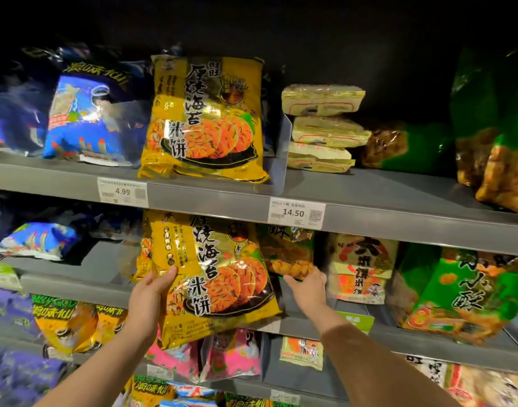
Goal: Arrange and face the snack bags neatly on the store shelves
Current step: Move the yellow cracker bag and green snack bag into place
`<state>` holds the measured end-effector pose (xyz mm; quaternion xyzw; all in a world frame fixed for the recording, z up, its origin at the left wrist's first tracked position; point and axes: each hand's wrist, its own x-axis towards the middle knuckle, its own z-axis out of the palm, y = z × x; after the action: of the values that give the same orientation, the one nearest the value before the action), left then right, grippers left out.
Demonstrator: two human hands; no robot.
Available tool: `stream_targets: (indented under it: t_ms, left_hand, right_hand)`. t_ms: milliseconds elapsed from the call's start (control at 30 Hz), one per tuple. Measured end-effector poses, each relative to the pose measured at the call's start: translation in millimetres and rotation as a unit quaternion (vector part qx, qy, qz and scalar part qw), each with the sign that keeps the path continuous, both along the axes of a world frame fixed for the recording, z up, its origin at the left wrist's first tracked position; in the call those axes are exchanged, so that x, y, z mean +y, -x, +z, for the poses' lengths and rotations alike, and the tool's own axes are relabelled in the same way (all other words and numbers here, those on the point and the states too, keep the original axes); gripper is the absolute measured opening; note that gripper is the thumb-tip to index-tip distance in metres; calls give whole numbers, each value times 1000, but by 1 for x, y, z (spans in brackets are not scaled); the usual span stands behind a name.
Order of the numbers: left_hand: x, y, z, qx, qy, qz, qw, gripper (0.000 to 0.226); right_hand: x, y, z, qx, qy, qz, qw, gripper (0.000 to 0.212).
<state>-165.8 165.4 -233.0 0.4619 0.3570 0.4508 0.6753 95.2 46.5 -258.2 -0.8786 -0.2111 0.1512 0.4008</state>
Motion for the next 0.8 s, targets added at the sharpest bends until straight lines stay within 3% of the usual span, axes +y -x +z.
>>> stream_targets:
  t_ms: [67, 200, 333, 467, 633, 800]
  left_hand:
    - [0, 3, -1, -15, 1, -3, 1000, 94]
    - [2, 10, -4, -7, -17, -12, 1000, 115]
    - [2, 15, -6, -2, -34, -21, 999, 91]
    - [-14, 13, 8, -7, -44, -32, 998, 54]
    - [-24, 17, 15, 28, -68, -24, 997, 52]
    - [-29, 26, 15, 16, -47, -33, 998, 69]
  right_hand:
    - [0, -3, 3, -3, -8, -27, 1000, 37]
    - [-7, -1, 9, -30, -13, -43, 999, 8]
    - [-12, 17, 12, -45, -64, -40, 996, 20]
    - [-25, 33, 28, -120, -76, -46, 989, 13]
    - [-39, 51, 46, -108, -180, -56, 976, 17]
    - [-64, 66, 51, -72, -202, -60, 975, 19]
